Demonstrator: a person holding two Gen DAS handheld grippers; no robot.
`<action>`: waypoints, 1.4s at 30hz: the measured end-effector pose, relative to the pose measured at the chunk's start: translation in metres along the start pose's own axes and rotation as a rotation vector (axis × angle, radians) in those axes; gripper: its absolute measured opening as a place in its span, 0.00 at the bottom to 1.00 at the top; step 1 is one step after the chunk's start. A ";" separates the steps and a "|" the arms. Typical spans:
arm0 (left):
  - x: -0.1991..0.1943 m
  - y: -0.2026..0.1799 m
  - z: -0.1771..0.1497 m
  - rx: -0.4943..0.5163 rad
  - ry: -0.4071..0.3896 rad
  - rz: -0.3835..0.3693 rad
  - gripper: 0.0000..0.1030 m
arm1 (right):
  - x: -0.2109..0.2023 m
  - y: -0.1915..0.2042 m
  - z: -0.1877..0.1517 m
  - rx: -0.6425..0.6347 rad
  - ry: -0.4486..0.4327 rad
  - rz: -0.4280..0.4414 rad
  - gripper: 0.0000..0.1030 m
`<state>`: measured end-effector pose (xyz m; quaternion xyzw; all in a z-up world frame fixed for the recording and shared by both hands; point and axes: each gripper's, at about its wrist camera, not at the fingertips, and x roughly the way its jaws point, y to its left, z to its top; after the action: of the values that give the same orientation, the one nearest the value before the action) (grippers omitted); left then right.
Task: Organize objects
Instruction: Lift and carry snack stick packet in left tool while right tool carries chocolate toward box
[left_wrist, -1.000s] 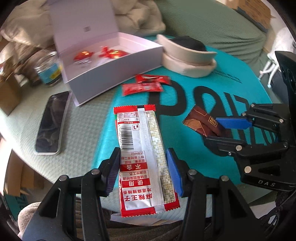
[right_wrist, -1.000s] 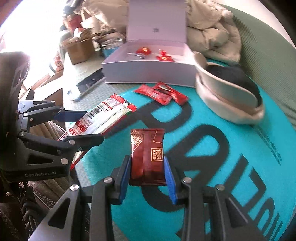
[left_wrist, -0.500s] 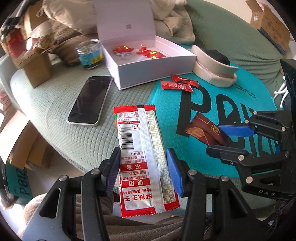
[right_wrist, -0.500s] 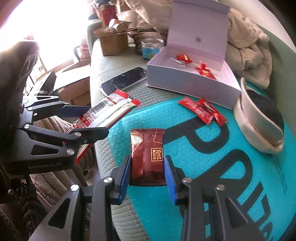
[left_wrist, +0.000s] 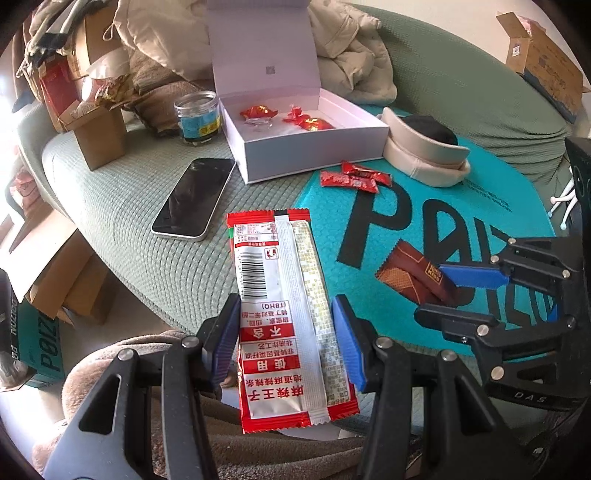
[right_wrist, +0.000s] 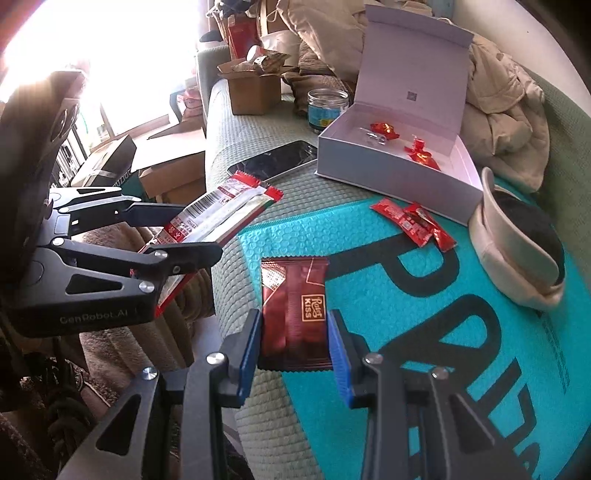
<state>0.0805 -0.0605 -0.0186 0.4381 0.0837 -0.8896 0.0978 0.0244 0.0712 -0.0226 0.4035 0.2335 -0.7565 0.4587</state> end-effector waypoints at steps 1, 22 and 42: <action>0.000 -0.002 0.000 0.001 0.000 -0.004 0.47 | -0.002 -0.002 -0.002 0.007 -0.002 -0.002 0.35; 0.051 0.018 0.045 0.039 0.044 -0.096 0.47 | 0.027 -0.029 0.035 0.129 0.037 -0.039 0.35; 0.066 0.046 0.134 0.252 -0.015 -0.143 0.47 | 0.039 -0.048 0.107 0.259 -0.098 -0.122 0.35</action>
<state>-0.0494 -0.1432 0.0067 0.4334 0.0016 -0.9010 -0.0209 -0.0704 -0.0029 0.0051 0.4068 0.1355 -0.8256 0.3669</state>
